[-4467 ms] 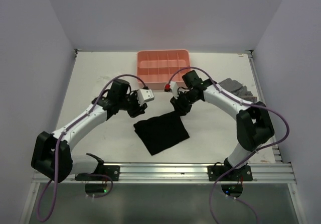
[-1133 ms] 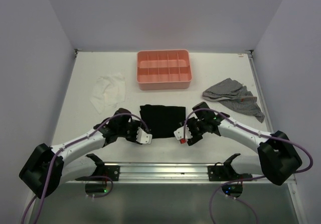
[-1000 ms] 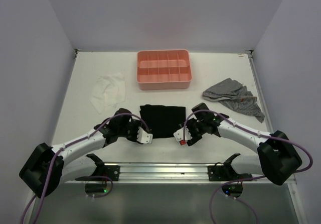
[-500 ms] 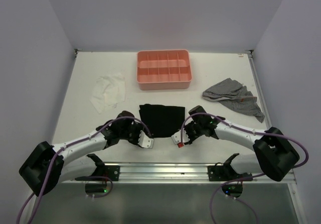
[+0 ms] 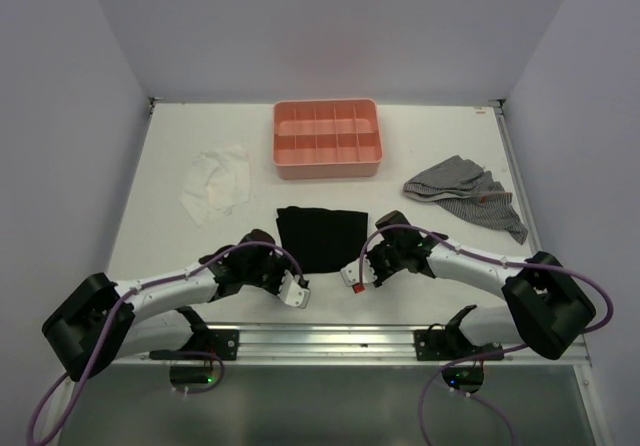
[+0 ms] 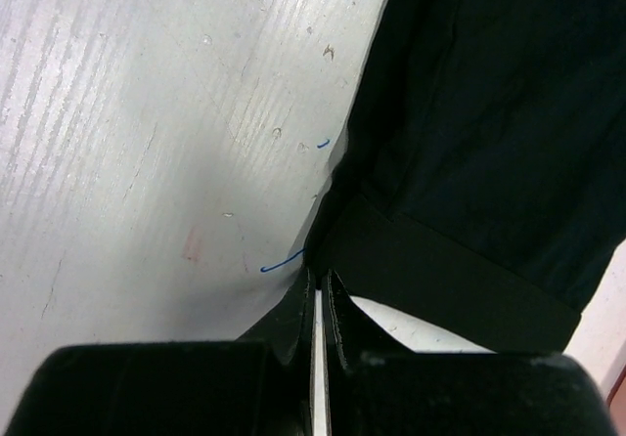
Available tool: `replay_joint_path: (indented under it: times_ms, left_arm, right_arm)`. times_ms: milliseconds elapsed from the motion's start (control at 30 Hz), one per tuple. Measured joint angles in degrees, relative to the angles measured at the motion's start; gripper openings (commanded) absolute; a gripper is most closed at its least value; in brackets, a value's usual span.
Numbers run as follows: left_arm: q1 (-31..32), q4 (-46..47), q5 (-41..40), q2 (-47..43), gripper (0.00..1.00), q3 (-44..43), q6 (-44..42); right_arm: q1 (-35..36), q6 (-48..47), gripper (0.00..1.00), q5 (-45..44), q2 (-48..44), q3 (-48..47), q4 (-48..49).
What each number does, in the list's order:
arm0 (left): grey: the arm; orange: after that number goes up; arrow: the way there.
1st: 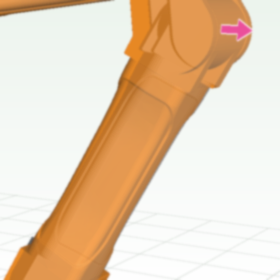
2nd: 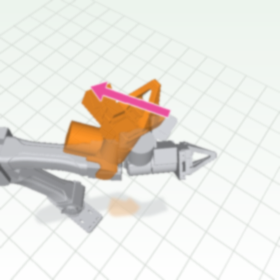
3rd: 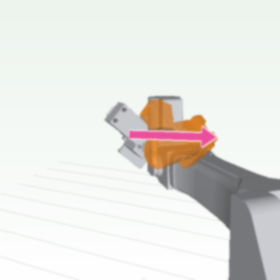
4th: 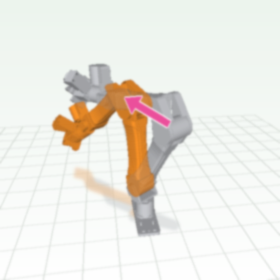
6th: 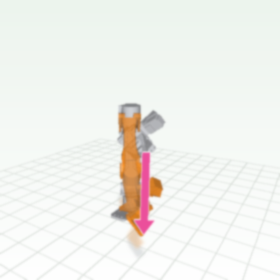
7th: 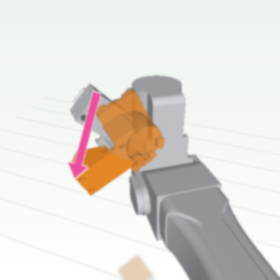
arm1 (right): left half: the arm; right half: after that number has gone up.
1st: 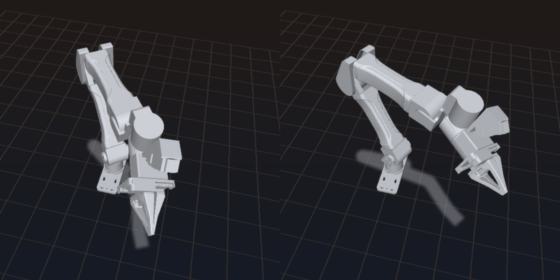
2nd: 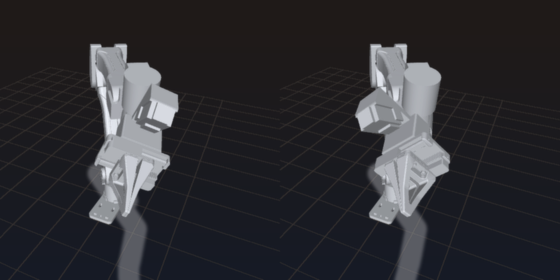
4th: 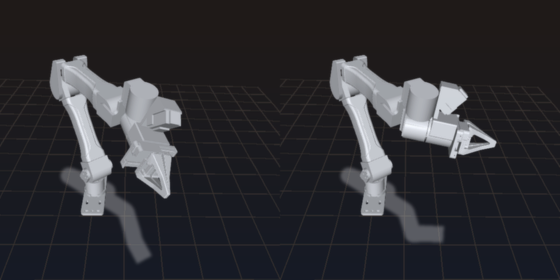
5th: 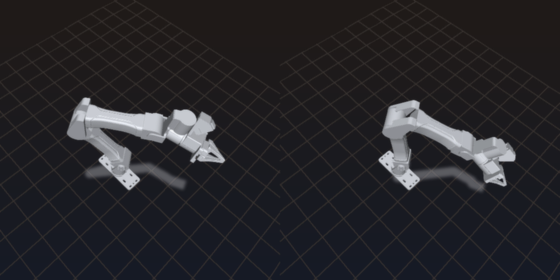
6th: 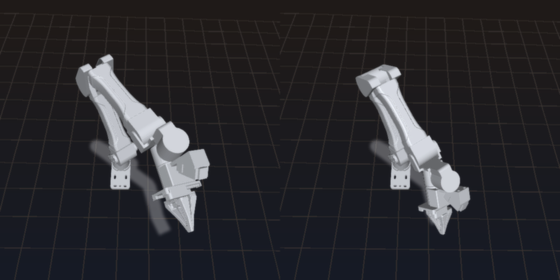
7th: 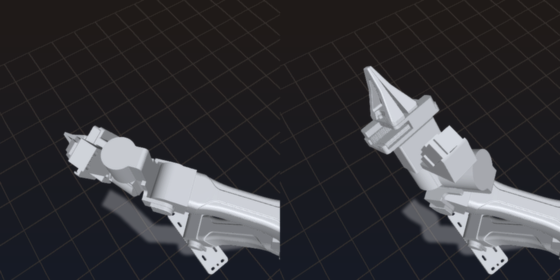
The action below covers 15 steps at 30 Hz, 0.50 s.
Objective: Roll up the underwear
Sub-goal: Fold the underwear
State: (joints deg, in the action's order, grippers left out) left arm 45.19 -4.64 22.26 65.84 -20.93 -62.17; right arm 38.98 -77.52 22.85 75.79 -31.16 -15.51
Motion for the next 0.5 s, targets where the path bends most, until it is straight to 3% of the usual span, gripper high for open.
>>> replay_joint_path:
  times_ms: [33, 267, 400, 500]
  left_arm:
    - [0.0, 0.6, -0.6, 0.2, 0.37, 0.2, -0.1]
    - [0.3, 5.2, -4.1, 1.3, 0.20, 2.1, -0.6]
    - [0.3, 3.6, -4.4, 1.4, 0.01, 1.7, -0.2]
    - [0.3, -0.7, -4.4, 1.3, 0.00, -0.5, 1.8]
  right_arm:
    - [0.0, 0.1, 0.00, 0.0, 0.0, 0.0, 0.0]
    - [0.0, 1.0, 0.00, 0.5, 0.0, 0.0, -0.1]
    - [0.0, 2.5, 0.00, 1.2, 0.0, -1.4, -2.7]
    - [0.0, 4.2, 0.00, 2.7, 0.0, -3.9, -6.7]
